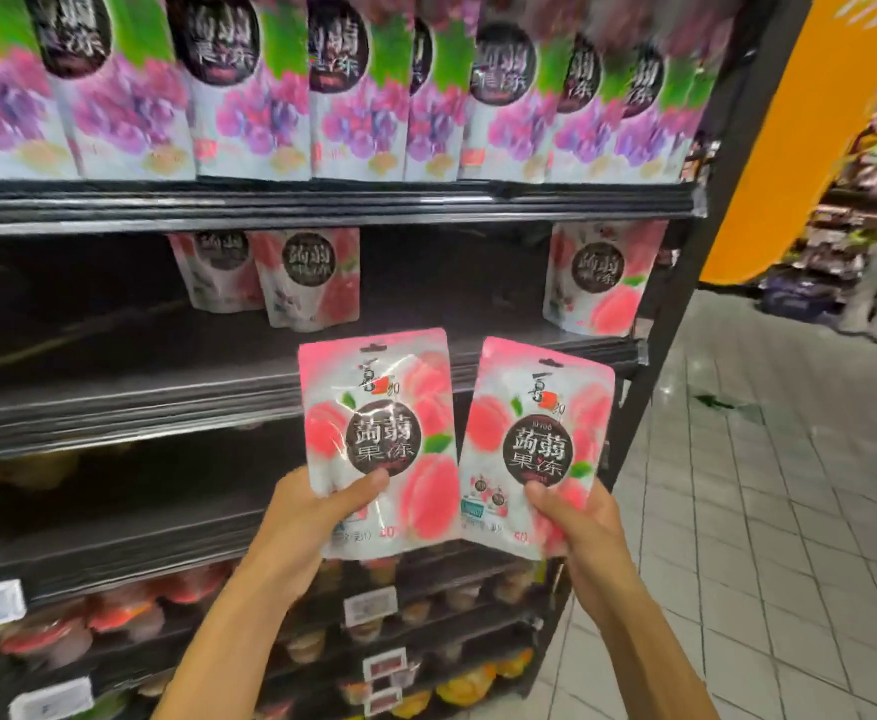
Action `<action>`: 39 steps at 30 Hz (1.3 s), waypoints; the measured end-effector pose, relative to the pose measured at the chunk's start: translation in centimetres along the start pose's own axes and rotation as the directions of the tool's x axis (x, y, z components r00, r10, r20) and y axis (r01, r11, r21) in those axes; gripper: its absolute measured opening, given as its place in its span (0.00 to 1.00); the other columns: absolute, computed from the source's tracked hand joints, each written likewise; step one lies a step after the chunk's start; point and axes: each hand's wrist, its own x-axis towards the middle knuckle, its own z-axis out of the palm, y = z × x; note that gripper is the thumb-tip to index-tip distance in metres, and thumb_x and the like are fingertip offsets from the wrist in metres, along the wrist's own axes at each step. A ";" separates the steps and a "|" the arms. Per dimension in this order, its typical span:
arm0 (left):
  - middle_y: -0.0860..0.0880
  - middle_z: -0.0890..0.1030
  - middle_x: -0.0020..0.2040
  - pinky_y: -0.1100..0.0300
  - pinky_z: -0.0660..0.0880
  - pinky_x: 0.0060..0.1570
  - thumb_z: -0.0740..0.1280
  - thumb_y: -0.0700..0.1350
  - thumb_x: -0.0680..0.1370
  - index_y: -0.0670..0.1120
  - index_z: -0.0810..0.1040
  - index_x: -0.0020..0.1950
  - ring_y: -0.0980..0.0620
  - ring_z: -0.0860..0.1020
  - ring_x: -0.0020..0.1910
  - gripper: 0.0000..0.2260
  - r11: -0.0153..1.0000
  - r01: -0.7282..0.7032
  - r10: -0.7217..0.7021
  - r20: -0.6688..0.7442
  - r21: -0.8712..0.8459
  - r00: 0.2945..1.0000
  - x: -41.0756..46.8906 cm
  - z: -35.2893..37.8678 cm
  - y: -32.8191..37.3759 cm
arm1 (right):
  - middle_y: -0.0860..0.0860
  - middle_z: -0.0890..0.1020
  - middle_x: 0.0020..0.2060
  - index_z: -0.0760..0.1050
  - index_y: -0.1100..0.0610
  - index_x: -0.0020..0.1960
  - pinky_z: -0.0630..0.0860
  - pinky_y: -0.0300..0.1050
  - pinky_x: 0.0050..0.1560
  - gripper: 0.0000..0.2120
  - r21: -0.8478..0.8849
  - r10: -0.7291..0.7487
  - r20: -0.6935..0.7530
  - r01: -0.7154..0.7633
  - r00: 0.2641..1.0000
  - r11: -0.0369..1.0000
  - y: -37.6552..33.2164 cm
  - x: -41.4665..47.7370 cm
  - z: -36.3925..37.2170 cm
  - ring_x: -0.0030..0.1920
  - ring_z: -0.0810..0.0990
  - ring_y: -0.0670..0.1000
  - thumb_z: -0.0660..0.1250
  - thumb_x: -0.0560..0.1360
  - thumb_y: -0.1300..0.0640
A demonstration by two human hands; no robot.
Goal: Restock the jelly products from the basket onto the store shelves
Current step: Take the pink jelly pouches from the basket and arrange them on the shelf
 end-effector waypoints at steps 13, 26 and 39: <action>0.50 0.86 0.39 0.62 0.78 0.32 0.81 0.51 0.59 0.51 0.87 0.45 0.56 0.84 0.36 0.16 0.996 -0.086 0.085 -0.070 -0.011 0.994 6.3 5.5 2.6 | 0.53 0.86 0.50 0.79 0.52 0.57 0.83 0.53 0.50 0.22 -0.150 -0.145 0.051 0.151 0.988 0.977 -5.7 9.3 -2.3 0.51 0.86 0.56 0.80 0.64 0.54; 0.45 0.87 0.46 0.59 0.81 0.36 0.80 0.53 0.59 0.50 0.86 0.48 0.47 0.86 0.45 0.19 0.997 -0.079 0.080 -0.154 0.012 0.985 8.2 8.0 1.8 | 0.51 0.87 0.47 0.80 0.52 0.54 0.84 0.49 0.47 0.18 -0.198 -0.274 0.067 0.282 0.959 0.939 -8.3 15.6 -2.4 0.49 0.86 0.53 0.80 0.66 0.53; 0.45 0.87 0.49 0.57 0.82 0.40 0.81 0.53 0.59 0.50 0.86 0.49 0.46 0.86 0.47 0.21 0.995 -0.095 0.098 -0.204 0.023 0.974 8.9 9.2 1.9 | 0.41 0.85 0.45 0.77 0.46 0.50 0.80 0.41 0.50 0.16 -0.291 -0.447 0.109 0.458 0.888 0.840 -10.0 20.2 -2.6 0.48 0.83 0.42 0.80 0.67 0.54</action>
